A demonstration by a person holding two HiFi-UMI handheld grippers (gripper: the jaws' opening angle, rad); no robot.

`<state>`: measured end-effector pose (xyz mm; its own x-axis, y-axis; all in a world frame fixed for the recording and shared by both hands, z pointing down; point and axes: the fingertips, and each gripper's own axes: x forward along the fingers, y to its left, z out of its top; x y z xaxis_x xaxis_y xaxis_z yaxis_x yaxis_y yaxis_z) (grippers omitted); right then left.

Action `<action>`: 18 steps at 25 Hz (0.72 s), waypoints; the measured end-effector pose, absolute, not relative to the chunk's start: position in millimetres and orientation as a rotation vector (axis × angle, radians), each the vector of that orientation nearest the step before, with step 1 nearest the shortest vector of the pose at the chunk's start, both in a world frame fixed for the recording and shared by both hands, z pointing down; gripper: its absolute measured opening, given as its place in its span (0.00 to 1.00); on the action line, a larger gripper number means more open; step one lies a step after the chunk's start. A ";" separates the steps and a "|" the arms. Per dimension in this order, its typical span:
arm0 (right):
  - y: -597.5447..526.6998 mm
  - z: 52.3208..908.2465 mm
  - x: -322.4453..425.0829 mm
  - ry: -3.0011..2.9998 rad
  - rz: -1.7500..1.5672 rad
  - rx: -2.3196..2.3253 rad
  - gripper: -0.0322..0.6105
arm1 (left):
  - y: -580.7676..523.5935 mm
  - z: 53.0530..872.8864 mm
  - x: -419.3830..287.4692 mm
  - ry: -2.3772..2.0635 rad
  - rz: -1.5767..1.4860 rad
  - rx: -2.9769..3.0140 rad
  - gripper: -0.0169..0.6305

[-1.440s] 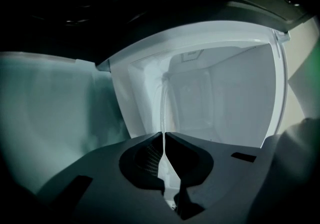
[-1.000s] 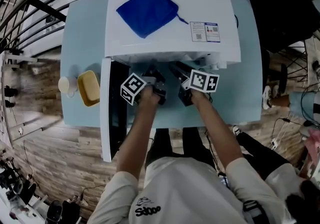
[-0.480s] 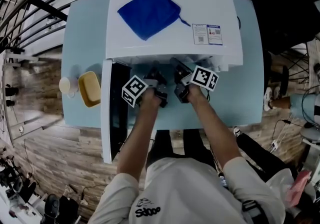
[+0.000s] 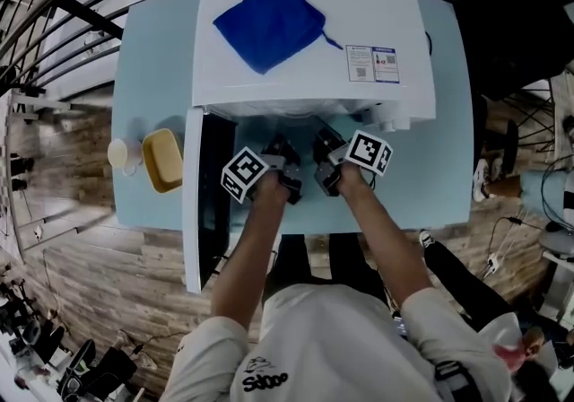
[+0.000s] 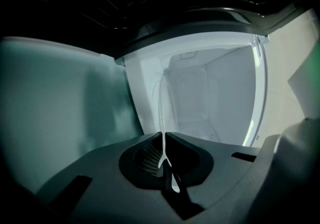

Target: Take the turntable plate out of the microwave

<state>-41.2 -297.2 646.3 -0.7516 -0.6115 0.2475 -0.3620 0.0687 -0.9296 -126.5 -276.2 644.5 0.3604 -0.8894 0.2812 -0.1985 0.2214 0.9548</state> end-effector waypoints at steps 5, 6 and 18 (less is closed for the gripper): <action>-283.4 646.2 -44.7 2.068 -1.806 -0.953 0.12 | -268.7 646.9 -129.3 -1.171 -0.646 1.345 0.09; -282.4 643.8 -43.9 2.081 -1.793 -0.946 0.12 | -270.2 647.9 -130.4 -1.171 -0.658 1.342 0.14; -237.1 640.5 -25.4 2.210 -1.752 -1.018 0.11 | -296.9 654.4 -133.1 -1.079 -0.822 1.333 0.32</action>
